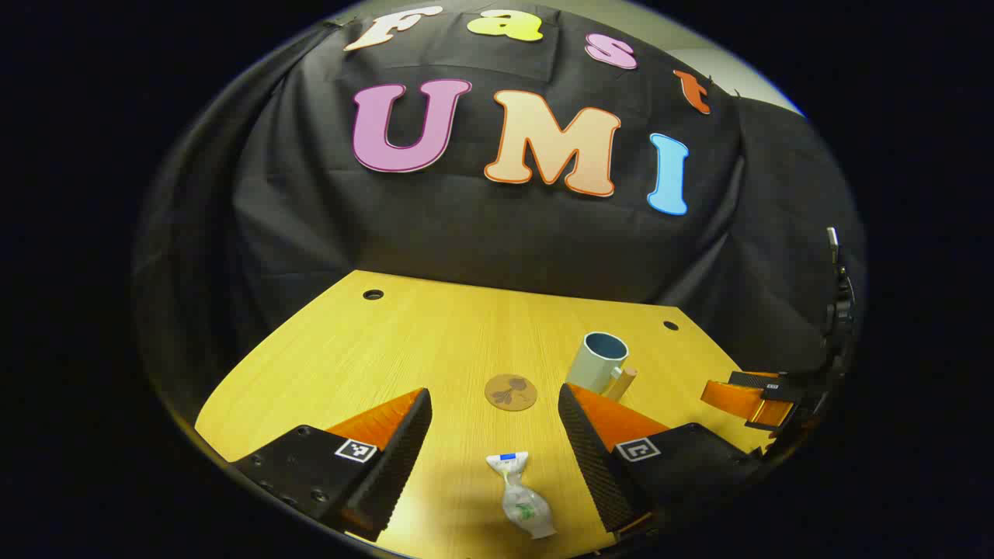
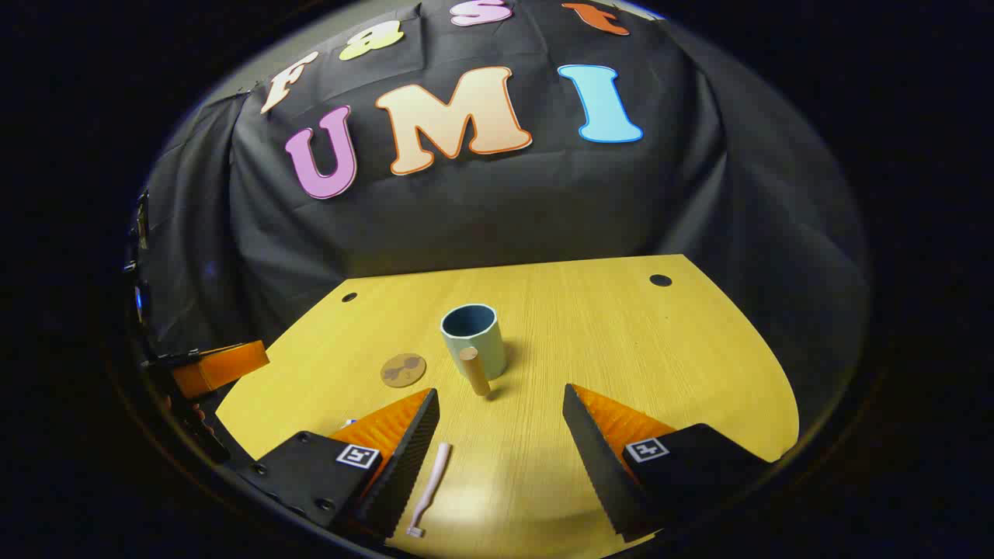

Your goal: Put the toothbrush and toothpaste on the desktop into the cup, then pick up the cup and place it on the coaster on the desktop.

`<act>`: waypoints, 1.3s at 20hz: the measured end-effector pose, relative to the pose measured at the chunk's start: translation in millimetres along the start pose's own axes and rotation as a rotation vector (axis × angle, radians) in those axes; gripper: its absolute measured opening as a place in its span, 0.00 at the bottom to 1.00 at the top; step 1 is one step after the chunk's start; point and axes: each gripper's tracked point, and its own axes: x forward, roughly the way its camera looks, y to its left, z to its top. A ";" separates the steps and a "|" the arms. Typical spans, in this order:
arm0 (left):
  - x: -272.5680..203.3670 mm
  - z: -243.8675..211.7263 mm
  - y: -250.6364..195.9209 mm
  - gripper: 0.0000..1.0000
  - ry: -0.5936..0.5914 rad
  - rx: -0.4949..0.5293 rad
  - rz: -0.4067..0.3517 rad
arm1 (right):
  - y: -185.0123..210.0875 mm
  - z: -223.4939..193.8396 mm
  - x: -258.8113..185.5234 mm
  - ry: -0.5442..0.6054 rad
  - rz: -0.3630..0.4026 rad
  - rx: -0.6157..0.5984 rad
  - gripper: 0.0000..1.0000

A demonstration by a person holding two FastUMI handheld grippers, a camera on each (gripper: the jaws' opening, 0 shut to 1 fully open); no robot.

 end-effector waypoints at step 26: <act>0.5 -34.0 113.1 0.94 0.110 -0.022 0.060 | 65.3 -112.3 39.6 0.502 -0.026 -0.144 0.94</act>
